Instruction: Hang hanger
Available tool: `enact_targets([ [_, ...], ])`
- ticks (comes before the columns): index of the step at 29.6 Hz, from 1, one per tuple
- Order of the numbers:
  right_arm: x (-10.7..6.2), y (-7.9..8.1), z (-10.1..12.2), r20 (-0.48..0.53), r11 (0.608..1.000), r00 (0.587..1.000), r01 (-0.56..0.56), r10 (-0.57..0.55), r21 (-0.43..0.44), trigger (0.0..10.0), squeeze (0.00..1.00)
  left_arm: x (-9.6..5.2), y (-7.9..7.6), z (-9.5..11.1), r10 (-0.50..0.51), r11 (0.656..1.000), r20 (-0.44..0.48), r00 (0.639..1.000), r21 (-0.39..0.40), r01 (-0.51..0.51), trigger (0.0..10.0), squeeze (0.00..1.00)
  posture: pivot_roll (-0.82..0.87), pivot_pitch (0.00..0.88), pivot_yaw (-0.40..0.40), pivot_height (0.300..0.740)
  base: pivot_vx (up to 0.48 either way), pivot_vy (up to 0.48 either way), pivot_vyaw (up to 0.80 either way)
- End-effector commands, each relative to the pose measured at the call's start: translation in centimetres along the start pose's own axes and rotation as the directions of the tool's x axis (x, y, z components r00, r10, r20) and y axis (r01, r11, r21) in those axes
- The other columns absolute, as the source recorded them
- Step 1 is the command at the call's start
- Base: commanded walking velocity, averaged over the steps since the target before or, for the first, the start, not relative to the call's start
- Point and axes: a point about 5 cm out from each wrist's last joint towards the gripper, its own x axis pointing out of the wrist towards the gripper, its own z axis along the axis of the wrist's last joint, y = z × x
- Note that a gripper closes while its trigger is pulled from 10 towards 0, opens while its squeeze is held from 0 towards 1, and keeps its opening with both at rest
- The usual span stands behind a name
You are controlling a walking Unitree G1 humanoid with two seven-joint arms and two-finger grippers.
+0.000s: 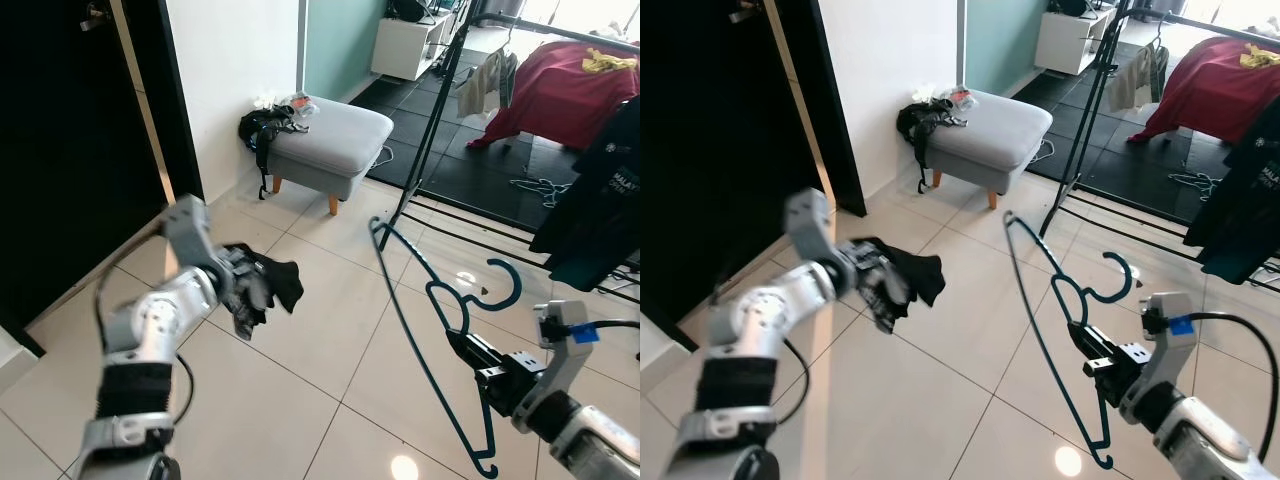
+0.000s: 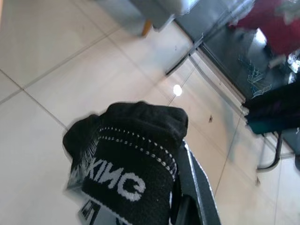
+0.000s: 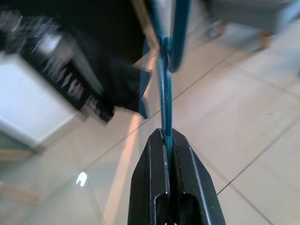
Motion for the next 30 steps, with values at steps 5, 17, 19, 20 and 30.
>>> enact_targets([
  [5,-1.1,1.6,0.4,-0.050,0.989,0.988,-0.145,0.144,-0.014,10.0,0.00,0.1,0.1,2.7,0.055,0.978,0.077,0.996,-0.206,-0.038,10.0,0.00,-0.06,0.097,-0.011,0.740,0.000,0.000,0.00],
  [17,-1.4,4.3,-0.4,-0.182,0.940,0.924,-0.342,0.336,-0.004,10.0,0.00,-0.5,-2.8,4.7,0.050,0.814,0.122,0.991,-0.580,0.030,10.0,0.00,-0.05,0.095,-0.018,0.740,0.000,0.000,0.00],
  [19,-1.4,4.4,-0.3,-0.188,0.936,0.920,-0.353,0.345,-0.009,10.0,0.00,-0.6,-3.4,4.7,0.038,0.802,0.117,0.992,-0.596,0.040,10.0,0.00,-0.05,0.093,-0.018,0.740,0.000,0.000,0.00],
  [20,-1.2,4.5,0.0,-0.182,0.931,0.917,-0.365,0.356,-0.019,10.0,0.00,-0.7,-4.4,4.6,0.025,0.806,0.106,0.994,-0.590,0.043,10.0,0.00,-0.05,0.092,-0.018,0.740,0.000,0.000,0.00],
  [30,0.9,6.2,1.6,-0.182,0.876,0.870,-0.477,0.459,-0.072,10.0,0.00,-1.4,-8.9,4.7,-0.039,0.798,0.068,0.997,-0.598,0.072,10.0,0.00,-0.04,0.092,-0.016,0.740,0.000,0.000,0.00],
])
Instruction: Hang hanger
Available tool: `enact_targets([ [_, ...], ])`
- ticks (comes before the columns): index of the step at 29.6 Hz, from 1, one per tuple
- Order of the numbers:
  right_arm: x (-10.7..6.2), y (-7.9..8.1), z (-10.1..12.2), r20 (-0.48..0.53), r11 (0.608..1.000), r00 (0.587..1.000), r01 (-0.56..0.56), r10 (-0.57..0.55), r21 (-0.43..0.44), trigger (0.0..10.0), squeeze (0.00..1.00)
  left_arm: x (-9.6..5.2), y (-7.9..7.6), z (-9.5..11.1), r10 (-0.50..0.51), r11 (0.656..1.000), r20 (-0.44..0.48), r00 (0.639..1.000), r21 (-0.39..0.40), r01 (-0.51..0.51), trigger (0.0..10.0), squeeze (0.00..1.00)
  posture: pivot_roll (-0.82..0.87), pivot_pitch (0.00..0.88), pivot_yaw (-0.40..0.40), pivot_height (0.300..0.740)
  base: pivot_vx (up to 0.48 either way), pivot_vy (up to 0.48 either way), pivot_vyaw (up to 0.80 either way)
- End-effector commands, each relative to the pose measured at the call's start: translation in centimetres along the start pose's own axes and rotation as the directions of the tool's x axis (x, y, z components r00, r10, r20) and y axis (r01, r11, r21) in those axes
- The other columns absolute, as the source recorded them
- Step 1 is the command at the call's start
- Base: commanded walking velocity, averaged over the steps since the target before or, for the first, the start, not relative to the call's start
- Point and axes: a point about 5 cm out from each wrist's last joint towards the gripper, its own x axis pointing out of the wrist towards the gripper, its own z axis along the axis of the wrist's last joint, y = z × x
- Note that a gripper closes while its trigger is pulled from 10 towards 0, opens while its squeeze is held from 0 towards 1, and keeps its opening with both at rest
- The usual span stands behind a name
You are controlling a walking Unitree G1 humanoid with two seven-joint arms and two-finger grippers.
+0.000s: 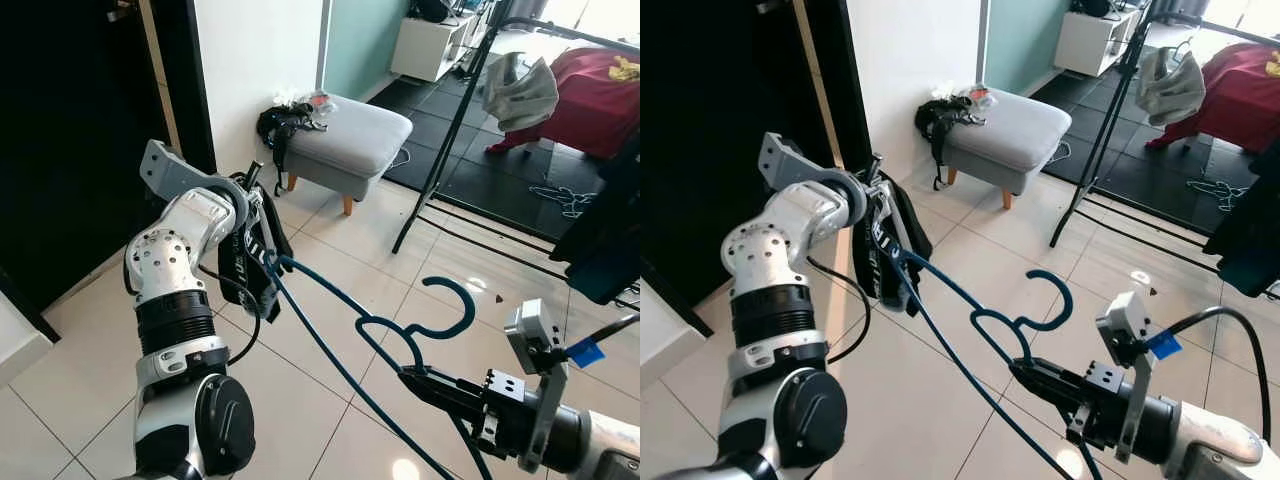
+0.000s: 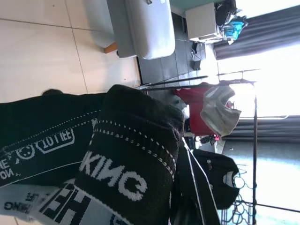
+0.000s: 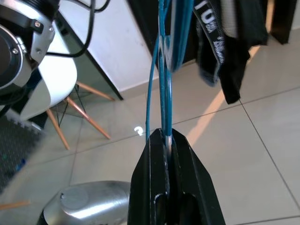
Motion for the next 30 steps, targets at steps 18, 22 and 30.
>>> enact_targets([
  [18,5.7,-4.0,3.7,0.084,0.956,0.980,0.194,-0.180,-0.219,10.0,0.00,-1.0,-1.9,-2.2,-0.006,1.000,-0.080,0.997,-0.031,0.004,10.0,0.00,-0.03,0.098,-0.019,0.740,0.000,0.000,0.00],
  [22,5.5,-4.7,4.5,0.126,0.937,0.965,0.254,-0.230,-0.240,10.0,0.00,-1.0,-1.7,-2.0,0.004,1.000,-0.071,0.997,-0.031,-0.006,10.0,0.00,-0.03,0.098,-0.020,0.740,0.000,0.000,0.00],
  [30,5.2,-4.9,5.0,0.164,0.926,0.954,0.286,-0.251,-0.246,10.0,0.00,-0.8,-1.3,-1.9,0.021,0.999,-0.070,0.997,-0.026,-0.023,10.0,0.00,-0.04,0.099,-0.014,0.740,0.000,0.000,0.00],
])
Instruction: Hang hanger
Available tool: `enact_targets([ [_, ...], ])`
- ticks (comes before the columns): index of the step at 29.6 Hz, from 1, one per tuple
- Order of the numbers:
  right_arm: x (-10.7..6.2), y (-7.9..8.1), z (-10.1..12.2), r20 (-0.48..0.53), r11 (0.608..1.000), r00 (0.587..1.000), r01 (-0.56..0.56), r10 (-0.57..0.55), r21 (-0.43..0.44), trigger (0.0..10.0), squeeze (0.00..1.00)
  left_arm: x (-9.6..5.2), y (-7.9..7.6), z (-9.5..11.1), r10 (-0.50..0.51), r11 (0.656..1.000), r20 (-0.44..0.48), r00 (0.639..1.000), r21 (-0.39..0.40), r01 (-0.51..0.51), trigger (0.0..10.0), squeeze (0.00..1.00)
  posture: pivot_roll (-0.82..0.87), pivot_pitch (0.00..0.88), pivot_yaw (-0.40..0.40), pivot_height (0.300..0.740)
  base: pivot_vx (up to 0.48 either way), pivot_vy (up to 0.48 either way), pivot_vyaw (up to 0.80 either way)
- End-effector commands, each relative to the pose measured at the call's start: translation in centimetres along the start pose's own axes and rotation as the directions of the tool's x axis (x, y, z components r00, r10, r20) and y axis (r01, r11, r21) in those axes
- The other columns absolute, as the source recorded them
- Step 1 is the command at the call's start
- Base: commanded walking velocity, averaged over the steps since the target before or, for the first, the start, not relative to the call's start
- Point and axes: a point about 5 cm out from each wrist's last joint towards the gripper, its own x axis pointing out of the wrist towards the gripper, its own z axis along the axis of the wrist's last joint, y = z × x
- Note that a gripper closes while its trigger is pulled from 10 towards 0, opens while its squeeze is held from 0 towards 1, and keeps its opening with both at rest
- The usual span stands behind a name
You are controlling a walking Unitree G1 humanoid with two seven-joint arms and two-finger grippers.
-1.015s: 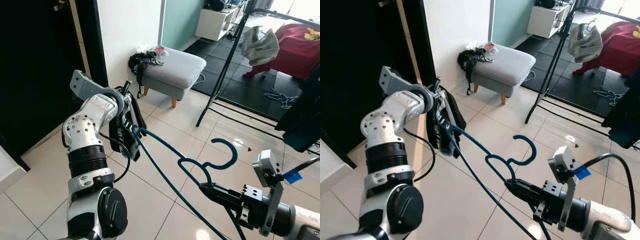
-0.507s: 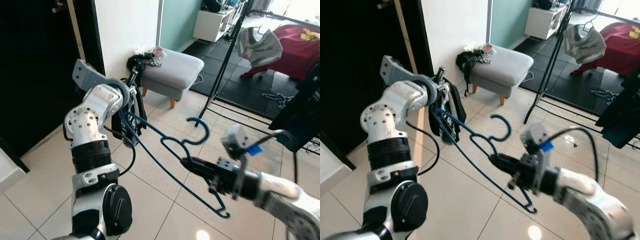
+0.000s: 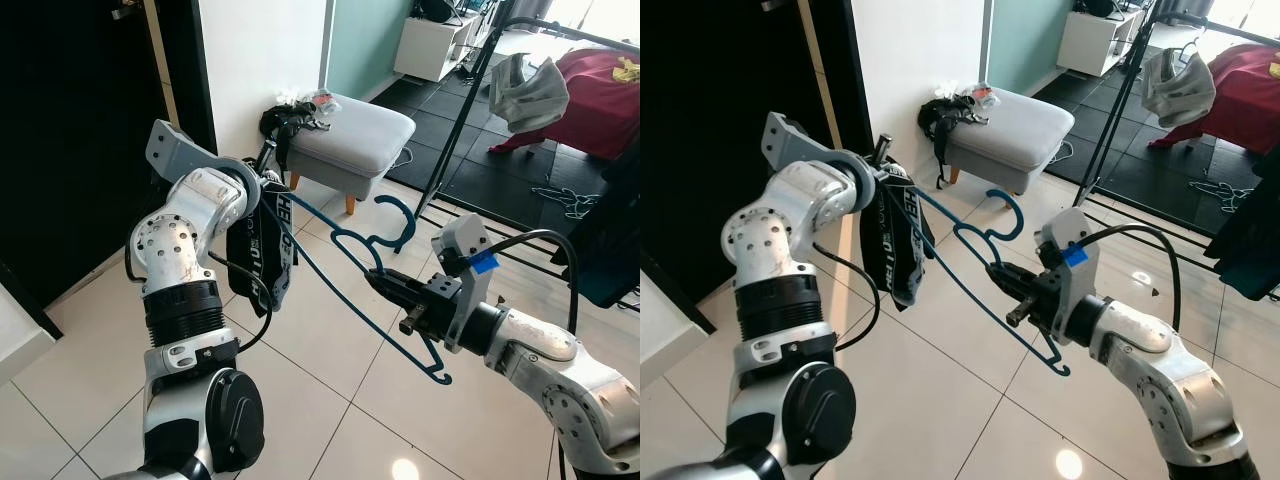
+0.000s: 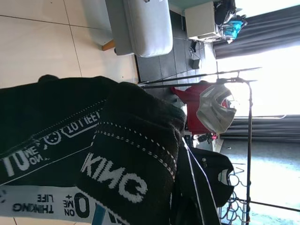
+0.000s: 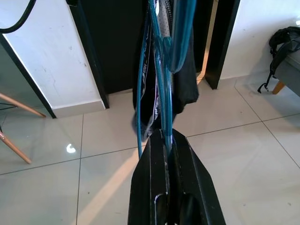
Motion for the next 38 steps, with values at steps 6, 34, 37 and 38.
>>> enact_targets([
  [6,-0.2,-0.9,0.3,0.041,0.997,0.997,0.068,-0.067,-0.024,10.0,0.00,0.1,-0.4,-3.1,-0.119,0.993,-0.157,0.980,-0.024,0.117,10.0,0.00,-0.03,0.097,-0.013,0.740,0.000,0.000,0.00],
  [34,-1.5,-1.8,2.1,0.182,0.996,0.979,0.081,-0.087,0.041,10.0,0.00,1.2,1.4,-0.8,-0.133,0.974,-0.042,0.990,0.178,0.138,10.0,0.00,-0.04,0.099,-0.017,0.740,0.000,0.000,0.00],
  [37,-1.4,-1.4,2.2,0.191,0.997,0.980,0.051,-0.061,0.054,10.0,0.00,1.2,1.2,-0.6,-0.141,0.973,-0.033,0.989,0.177,0.145,10.0,0.00,-0.04,0.098,-0.018,0.740,0.000,0.000,0.00],
  [38,-1.4,-1.2,2.1,0.189,0.998,0.981,0.034,-0.045,0.059,10.0,0.00,1.2,1.1,-0.4,-0.144,0.974,-0.023,0.989,0.174,0.146,10.0,0.00,-0.04,0.098,-0.018,0.740,0.000,0.000,0.00],
])
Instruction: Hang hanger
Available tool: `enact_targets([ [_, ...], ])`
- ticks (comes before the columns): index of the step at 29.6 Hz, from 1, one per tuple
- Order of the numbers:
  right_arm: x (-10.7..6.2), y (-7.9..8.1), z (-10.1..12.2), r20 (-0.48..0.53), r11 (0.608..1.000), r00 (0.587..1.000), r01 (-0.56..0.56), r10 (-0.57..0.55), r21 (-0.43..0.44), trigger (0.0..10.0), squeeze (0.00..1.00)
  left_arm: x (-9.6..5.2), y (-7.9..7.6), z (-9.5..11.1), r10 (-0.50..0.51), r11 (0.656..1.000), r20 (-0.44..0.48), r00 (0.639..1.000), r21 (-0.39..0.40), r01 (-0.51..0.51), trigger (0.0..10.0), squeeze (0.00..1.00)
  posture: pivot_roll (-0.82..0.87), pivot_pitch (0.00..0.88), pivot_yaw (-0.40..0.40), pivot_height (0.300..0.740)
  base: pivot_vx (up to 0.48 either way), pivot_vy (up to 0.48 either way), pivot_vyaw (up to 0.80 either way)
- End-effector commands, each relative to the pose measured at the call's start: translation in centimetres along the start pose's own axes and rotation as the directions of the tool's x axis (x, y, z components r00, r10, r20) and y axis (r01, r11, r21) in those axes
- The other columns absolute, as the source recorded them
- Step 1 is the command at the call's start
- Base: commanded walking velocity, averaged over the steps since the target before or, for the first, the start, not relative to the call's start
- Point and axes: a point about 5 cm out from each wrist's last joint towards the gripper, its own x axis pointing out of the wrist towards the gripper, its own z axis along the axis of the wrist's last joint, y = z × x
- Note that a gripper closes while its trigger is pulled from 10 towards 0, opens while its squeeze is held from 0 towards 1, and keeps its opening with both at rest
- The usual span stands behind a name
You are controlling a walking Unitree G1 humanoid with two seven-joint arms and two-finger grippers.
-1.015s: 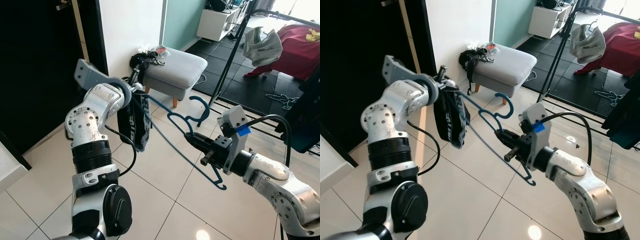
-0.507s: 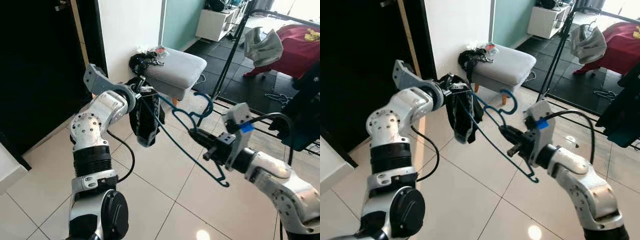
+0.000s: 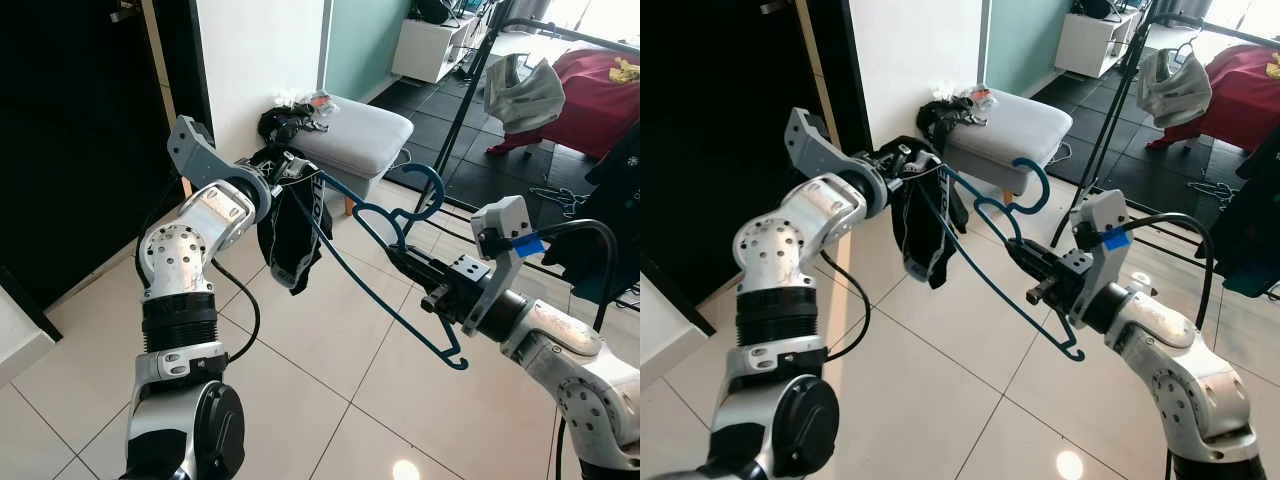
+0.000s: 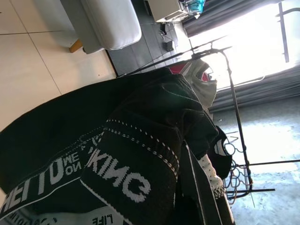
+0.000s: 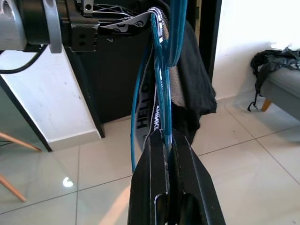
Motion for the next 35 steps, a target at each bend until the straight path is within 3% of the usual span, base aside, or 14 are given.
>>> enact_targets([
  [1,-0.3,0.3,0.7,0.050,1.000,0.999,-0.020,0.020,0.004,10.0,0.00,0.2,0.6,0.6,0.041,0.999,0.021,0.999,0.006,-0.042,10.0,0.00,-0.04,0.098,-0.018,0.740,0.000,0.000,0.00],
  [8,-0.7,0.1,0.4,0.033,1.000,0.999,-0.011,0.011,0.002,10.0,0.00,0.2,0.3,1.8,0.035,0.999,0.067,0.997,0.008,-0.035,10.0,0.00,-0.04,0.097,-0.020,0.740,0.000,0.000,0.00],
  [17,-1.4,-1.8,0.8,0.045,0.993,0.992,0.119,-0.118,-0.008,10.0,0.00,-0.1,0.1,3.2,0.012,1.000,0.111,0.994,0.012,-0.014,10.0,0.00,-0.04,0.091,-0.027,0.740,0.000,0.000,0.00],
  [23,-1.4,-2.2,0.0,0.020,0.988,0.988,0.152,-0.152,0.004,10.0,0.00,-0.4,-0.5,3.9,-0.009,1.000,0.134,0.991,0.014,0.007,10.0,0.00,-0.03,0.094,-0.028,0.740,0.000,0.000,0.00],
  [28,-1.5,-2.3,-0.4,0.009,0.986,0.986,0.167,-0.167,0.012,10.0,0.00,-0.4,-0.6,3.8,-0.014,1.000,0.130,0.991,0.011,0.013,10.0,0.00,-0.03,0.097,-0.029,0.740,0.000,0.000,0.00],
  [35,-1.5,-2.2,-0.6,-0.003,0.988,0.988,0.155,-0.155,0.021,10.0,0.00,-0.5,-2.0,2.7,-0.100,0.995,0.086,0.991,0.014,0.099,10.0,0.00,-0.03,0.099,-0.031,0.740,0.000,0.000,0.00],
])
